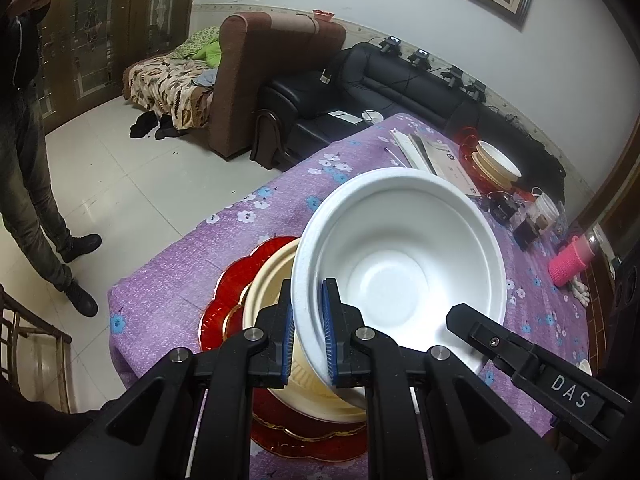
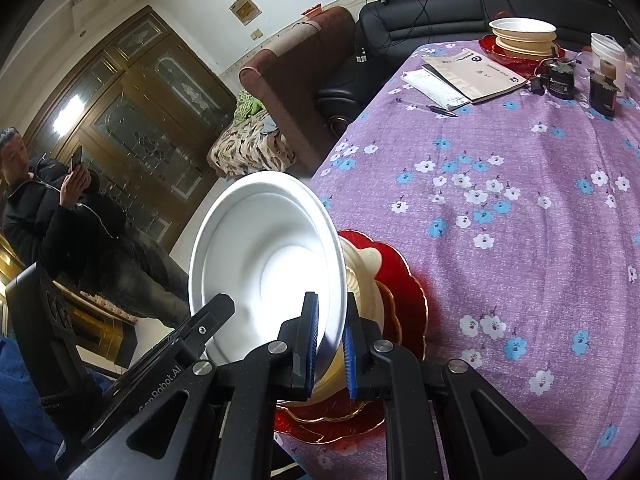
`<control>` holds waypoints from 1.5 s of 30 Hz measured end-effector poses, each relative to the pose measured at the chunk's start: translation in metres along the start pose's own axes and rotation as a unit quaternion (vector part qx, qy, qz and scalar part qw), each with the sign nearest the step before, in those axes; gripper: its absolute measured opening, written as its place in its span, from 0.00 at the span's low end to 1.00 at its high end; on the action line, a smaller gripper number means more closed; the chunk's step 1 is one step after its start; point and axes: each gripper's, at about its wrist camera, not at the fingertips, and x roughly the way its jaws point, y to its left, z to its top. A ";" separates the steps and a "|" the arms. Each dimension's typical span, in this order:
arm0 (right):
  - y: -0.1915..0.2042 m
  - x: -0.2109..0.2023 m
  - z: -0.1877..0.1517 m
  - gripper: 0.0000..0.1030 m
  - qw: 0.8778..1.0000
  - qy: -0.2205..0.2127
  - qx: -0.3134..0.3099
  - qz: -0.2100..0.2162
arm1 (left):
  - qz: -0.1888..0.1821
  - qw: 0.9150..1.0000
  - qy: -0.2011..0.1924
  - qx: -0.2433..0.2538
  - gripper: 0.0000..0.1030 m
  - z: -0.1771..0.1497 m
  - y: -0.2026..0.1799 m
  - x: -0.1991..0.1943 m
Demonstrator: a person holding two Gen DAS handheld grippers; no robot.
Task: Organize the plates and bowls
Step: 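Lower the foam bowl with the left tool into the beige bowl on the stack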
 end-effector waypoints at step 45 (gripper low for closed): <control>0.000 0.038 -0.006 0.10 0.999 0.044 -0.009 -0.018 | 0.024 0.999 0.032 0.002 0.12 -0.012 0.010 0.026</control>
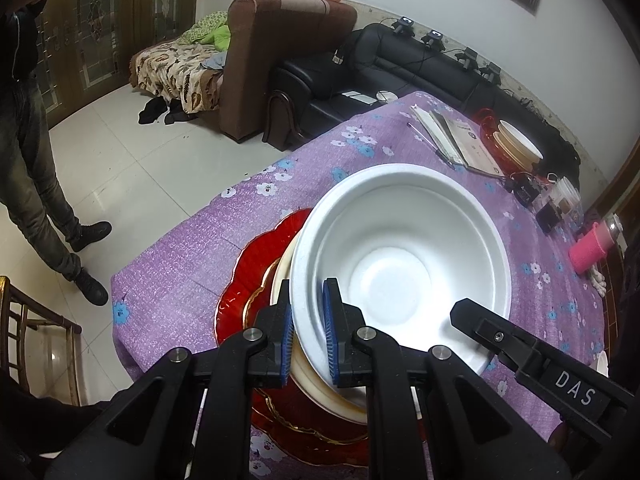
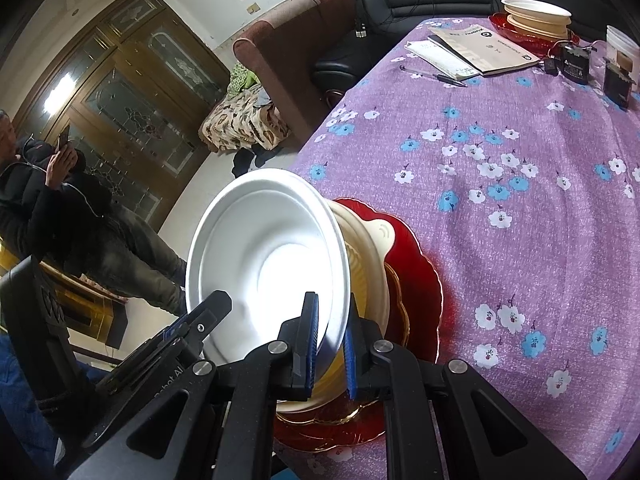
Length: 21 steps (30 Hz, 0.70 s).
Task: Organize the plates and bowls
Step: 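Lower the foam bowl with the left tool into the beige bowl on the stack, then open the left tool to release the foam bowl and withdraw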
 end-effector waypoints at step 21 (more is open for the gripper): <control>0.010 -0.015 0.000 0.30 1.000 -0.019 -0.010 -0.001 | -0.024 0.999 0.008 -0.034 0.31 0.002 0.007 -0.003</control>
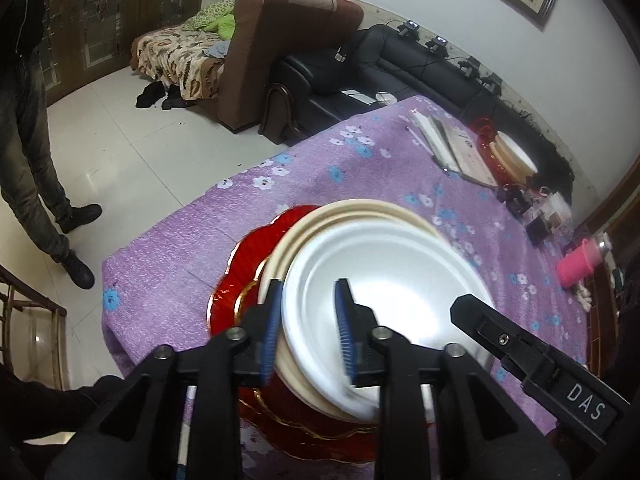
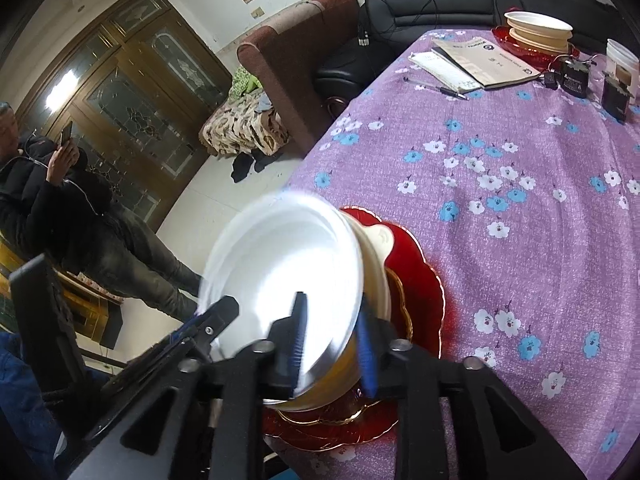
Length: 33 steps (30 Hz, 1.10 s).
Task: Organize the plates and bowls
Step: 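Open the left tool to release the foam bowl and withdraw, then move the left tool to the second white foam bowl and grasp its rim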
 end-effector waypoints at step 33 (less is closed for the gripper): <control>-0.233 -0.137 -0.090 0.90 0.954 -0.107 0.277 -0.035 | -0.143 0.959 0.050 0.242 0.72 -0.081 -0.215 0.003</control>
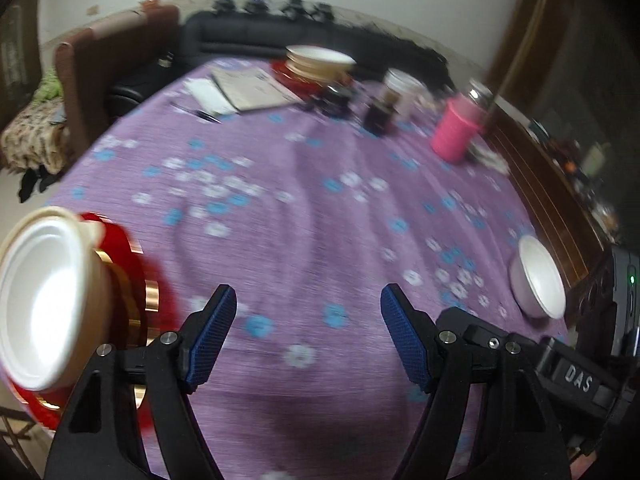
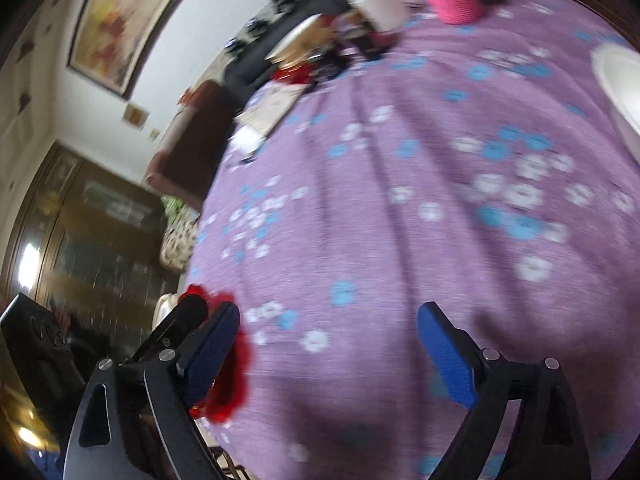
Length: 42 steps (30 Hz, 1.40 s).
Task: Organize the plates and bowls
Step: 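Move the left tool to the second white foam bowl and grasp its rim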
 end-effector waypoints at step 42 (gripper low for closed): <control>-0.226 -0.170 0.063 0.89 0.960 -0.170 0.211 -0.070 | -0.110 0.975 0.091 0.172 0.72 0.001 -0.271 0.123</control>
